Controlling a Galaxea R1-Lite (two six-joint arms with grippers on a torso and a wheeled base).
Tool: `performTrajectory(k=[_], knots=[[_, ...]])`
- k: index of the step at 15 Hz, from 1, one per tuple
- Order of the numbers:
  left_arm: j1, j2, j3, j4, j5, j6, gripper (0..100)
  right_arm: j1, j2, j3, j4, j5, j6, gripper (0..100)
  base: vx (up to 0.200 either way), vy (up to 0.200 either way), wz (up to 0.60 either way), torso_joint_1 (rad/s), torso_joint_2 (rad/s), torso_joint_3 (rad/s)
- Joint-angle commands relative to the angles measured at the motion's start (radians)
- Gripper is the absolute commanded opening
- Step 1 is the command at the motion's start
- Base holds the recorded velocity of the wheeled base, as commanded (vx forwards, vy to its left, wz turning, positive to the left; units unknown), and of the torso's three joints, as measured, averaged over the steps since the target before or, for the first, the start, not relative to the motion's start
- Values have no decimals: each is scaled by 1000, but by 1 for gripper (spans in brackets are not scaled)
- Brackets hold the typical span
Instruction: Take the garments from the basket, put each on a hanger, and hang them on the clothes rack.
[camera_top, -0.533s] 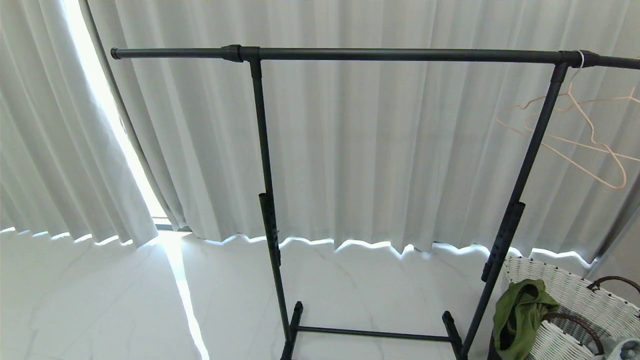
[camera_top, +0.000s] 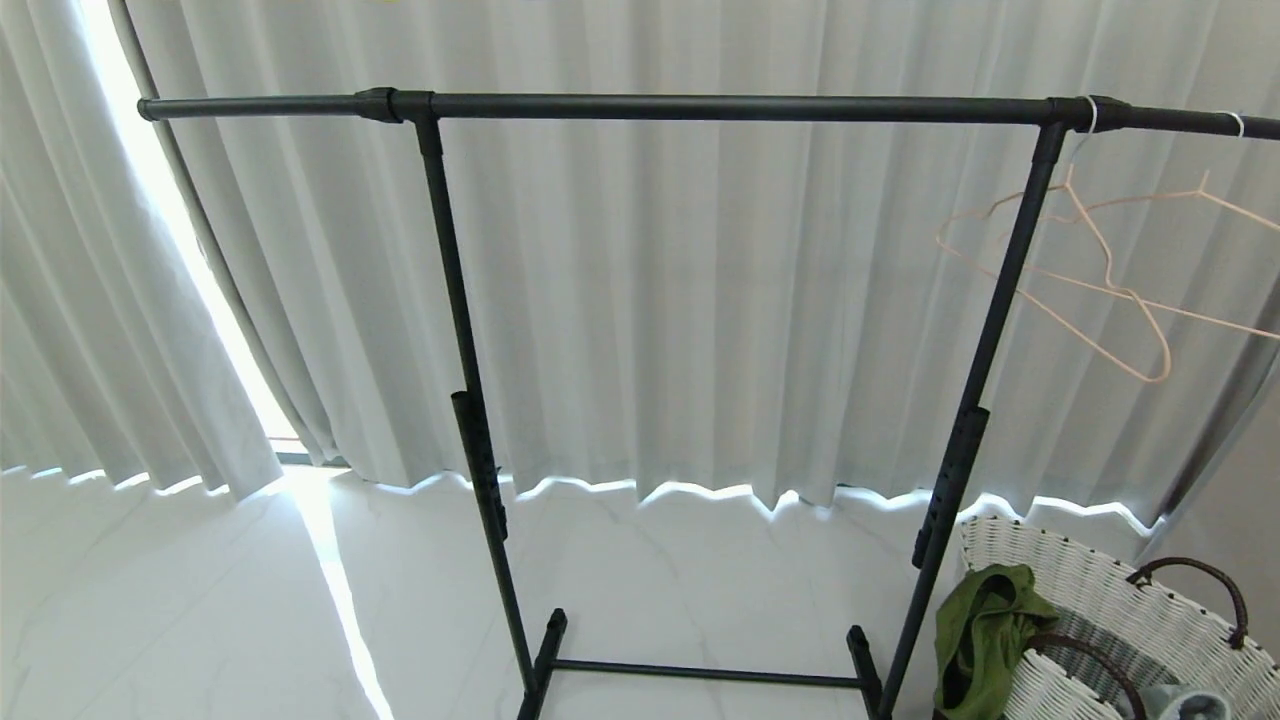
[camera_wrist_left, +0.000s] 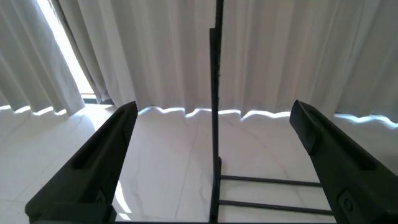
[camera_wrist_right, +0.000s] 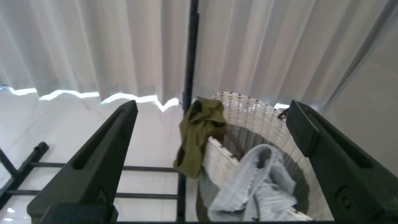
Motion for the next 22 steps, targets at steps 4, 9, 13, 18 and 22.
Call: performTrajectory(k=[4, 9, 13, 18, 22], knots=[[0, 0, 0, -1, 1, 0, 100, 0, 0, 0, 0, 0, 0, 100, 0, -200, 0, 5, 7, 6], [0, 0, 0, -2, 1, 0, 100, 0, 0, 0, 0, 0, -5, 100, 0, -120, 0, 3, 2, 0], [0, 0, 0, -2, 1, 0, 100, 0, 0, 0, 0, 0, -3, 100, 0, 0, 0, 0, 0, 0], [0, 0, 0, -1, 1, 0, 100, 0, 0, 0, -1, -1, -3, 100, 0, 0, 0, 0, 0, 0], [0, 0, 0, -1, 1, -2, 100, 0, 0, 0, -1, 0, -25, 100, 0, 0, 0, 0, 0, 0]])
